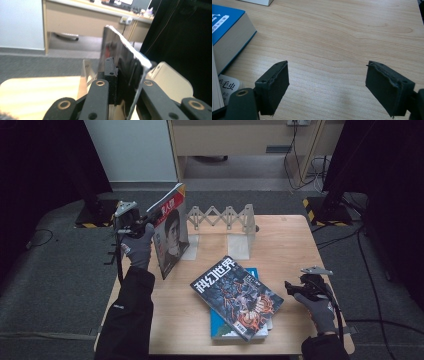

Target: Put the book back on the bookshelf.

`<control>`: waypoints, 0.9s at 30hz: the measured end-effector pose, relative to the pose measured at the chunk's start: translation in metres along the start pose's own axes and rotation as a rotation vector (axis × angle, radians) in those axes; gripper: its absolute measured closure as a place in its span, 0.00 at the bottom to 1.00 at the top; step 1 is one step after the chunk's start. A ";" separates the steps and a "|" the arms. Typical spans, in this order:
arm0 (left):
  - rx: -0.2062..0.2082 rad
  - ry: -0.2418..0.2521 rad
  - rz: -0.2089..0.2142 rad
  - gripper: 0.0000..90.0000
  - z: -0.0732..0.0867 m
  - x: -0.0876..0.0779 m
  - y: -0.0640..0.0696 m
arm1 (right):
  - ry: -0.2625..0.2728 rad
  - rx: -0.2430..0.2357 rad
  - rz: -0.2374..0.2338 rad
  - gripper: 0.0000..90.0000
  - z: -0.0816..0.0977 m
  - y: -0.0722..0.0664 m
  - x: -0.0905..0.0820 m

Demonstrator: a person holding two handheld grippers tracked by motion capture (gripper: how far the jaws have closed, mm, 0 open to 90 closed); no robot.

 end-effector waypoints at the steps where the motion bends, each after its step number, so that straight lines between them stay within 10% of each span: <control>1: 0.008 -0.020 -0.007 0.92 0.005 -0.007 -0.001 | -0.003 0.001 0.000 0.21 0.000 0.000 0.000; 15: 0.007 -0.136 0.010 0.85 0.027 -0.037 -0.014 | -0.011 0.003 0.000 0.21 0.001 -0.001 0.001; 22: 0.003 -0.289 0.001 0.77 0.017 -0.017 -0.017 | -0.012 0.000 -0.004 0.21 0.001 -0.002 0.000; 27: 0.010 -0.340 -0.049 0.90 0.013 -0.009 -0.020 | -0.010 0.003 -0.008 0.21 0.001 -0.001 0.000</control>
Point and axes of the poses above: each handheld gripper's, and its own axes: x roughly forward along the jaws, z roughly out of its underside, y roughly to its right, the point moved 6 cm from there along x, roughly forward along the jaws
